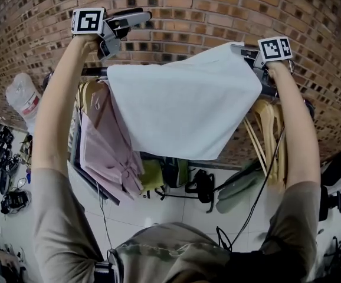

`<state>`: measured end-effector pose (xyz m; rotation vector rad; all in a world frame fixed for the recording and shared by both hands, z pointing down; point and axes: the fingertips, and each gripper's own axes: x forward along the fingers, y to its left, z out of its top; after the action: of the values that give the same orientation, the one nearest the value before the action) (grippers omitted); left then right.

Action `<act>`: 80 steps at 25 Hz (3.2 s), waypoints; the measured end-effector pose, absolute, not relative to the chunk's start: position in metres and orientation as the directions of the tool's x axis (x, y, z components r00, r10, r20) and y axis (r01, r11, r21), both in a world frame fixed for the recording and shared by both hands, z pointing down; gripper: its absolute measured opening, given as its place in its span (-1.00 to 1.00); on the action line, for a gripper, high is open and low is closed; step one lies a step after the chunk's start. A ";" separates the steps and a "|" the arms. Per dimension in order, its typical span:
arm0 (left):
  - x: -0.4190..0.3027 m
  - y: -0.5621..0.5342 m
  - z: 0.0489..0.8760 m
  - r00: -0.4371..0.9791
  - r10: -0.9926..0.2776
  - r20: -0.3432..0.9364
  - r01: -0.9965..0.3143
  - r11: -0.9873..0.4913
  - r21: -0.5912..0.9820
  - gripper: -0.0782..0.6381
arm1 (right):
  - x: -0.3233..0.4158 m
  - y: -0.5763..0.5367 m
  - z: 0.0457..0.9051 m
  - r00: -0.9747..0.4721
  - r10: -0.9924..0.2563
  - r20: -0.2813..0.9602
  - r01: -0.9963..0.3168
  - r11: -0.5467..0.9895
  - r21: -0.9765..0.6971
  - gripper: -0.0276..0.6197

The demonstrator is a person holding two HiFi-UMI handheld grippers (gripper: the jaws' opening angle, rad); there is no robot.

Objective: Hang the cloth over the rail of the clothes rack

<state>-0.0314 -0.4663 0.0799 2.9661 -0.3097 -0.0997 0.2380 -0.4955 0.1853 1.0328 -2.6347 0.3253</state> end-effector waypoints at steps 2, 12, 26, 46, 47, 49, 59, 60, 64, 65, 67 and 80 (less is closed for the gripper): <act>-0.031 -0.442 0.075 0.984 -0.173 -0.050 -0.166 -0.978 0.128 0.58 | 0.235 -0.492 0.187 -0.703 -0.611 0.365 -0.679 0.729 -0.088 -0.86; -0.071 -0.337 0.094 0.985 -0.121 -0.126 -0.128 -0.990 -0.050 0.58 | 0.230 -0.485 0.192 -0.706 -0.595 0.384 -0.669 0.738 -0.087 -0.85; -0.116 -0.297 0.217 0.947 -0.321 -0.006 -0.320 -0.942 -0.097 0.58 | 0.232 -0.486 0.196 -0.676 -0.605 0.420 -0.687 0.724 -0.063 -0.86; -0.115 -0.340 0.249 0.951 -0.303 -0.068 -0.285 -0.938 0.195 -0.34 | 0.234 -0.481 0.192 -0.656 -0.633 0.411 -0.705 0.708 -0.036 -0.85; -0.116 -0.342 0.248 0.950 -0.304 -0.074 -0.284 -0.937 0.205 -0.53 | 0.233 -0.480 0.193 -0.661 -0.628 0.411 -0.701 0.712 -0.039 -0.85; -0.116 -0.343 0.247 0.953 -0.293 -0.077 -0.271 -0.937 0.219 -0.73 | 0.233 -0.480 0.194 -0.674 -0.615 0.410 -0.690 0.721 -0.053 -0.85; -0.118 -0.354 0.249 0.947 -0.312 -0.076 -0.287 -0.929 0.234 -0.73 | 0.238 -0.485 0.191 -0.673 -0.622 0.400 -0.710 0.694 -0.118 -0.85; -0.118 -0.355 0.249 0.948 -0.309 -0.081 -0.282 -0.928 0.244 -0.73 | 0.239 -0.487 0.191 -0.670 -0.623 0.405 -0.714 0.690 -0.120 -0.85; -0.114 -0.352 0.248 0.960 -0.259 -0.103 -0.230 -0.945 0.232 -0.73 | 0.235 -0.483 0.194 -0.684 -0.604 0.409 -0.699 0.702 -0.133 -0.85; -0.112 -0.351 0.247 0.963 -0.247 -0.107 -0.220 -0.951 0.217 -0.73 | 0.232 -0.482 0.197 -0.691 -0.591 0.417 -0.688 0.714 -0.127 -0.85; -0.111 -0.350 0.246 0.965 -0.234 -0.114 -0.210 -0.959 0.191 -0.73 | 0.223 -0.479 0.202 -0.717 -0.554 0.424 -0.654 0.744 -0.134 -0.85; -0.105 -0.347 0.244 0.966 -0.208 -0.150 -0.179 -0.965 0.190 -0.73 | 0.239 -0.497 0.194 -0.677 -0.641 0.361 -0.726 0.662 -0.185 -0.02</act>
<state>-0.1045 -0.3465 0.2442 2.9405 -0.2916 -0.2521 0.2393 -0.4968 0.1945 1.0989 -2.6151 0.4597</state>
